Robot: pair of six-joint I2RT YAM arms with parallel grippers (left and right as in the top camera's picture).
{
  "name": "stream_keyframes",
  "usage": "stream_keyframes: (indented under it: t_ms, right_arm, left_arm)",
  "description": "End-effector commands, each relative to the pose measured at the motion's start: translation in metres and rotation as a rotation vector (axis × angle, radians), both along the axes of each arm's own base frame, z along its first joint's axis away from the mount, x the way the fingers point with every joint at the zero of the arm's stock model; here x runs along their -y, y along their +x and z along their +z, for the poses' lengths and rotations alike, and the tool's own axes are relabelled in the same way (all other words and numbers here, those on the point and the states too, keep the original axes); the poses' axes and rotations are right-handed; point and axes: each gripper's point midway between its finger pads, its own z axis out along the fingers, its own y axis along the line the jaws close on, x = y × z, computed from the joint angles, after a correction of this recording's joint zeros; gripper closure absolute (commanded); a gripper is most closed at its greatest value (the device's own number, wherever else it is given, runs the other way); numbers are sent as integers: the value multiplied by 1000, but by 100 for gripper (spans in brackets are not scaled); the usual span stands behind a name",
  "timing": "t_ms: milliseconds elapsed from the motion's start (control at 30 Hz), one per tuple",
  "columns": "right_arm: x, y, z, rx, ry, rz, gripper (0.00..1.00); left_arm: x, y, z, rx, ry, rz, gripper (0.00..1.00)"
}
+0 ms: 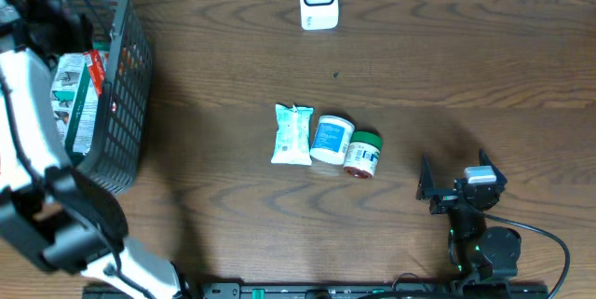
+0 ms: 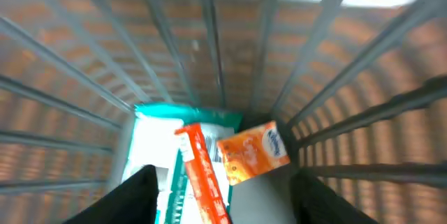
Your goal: Scan the item barcode
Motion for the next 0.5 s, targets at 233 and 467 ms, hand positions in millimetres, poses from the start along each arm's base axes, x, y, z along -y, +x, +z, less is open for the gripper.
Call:
stream_keyframes:
  t_ms: [233,467]
  right_arm:
    - [-2,0,-1,-2,-9,8,1]
    - [-2,0,-1,-2,-9,8,1]
  left_arm:
    - [-3,1,-85,-175,-260,204,20]
    - [-1,11,-147,-272,-293,200,16]
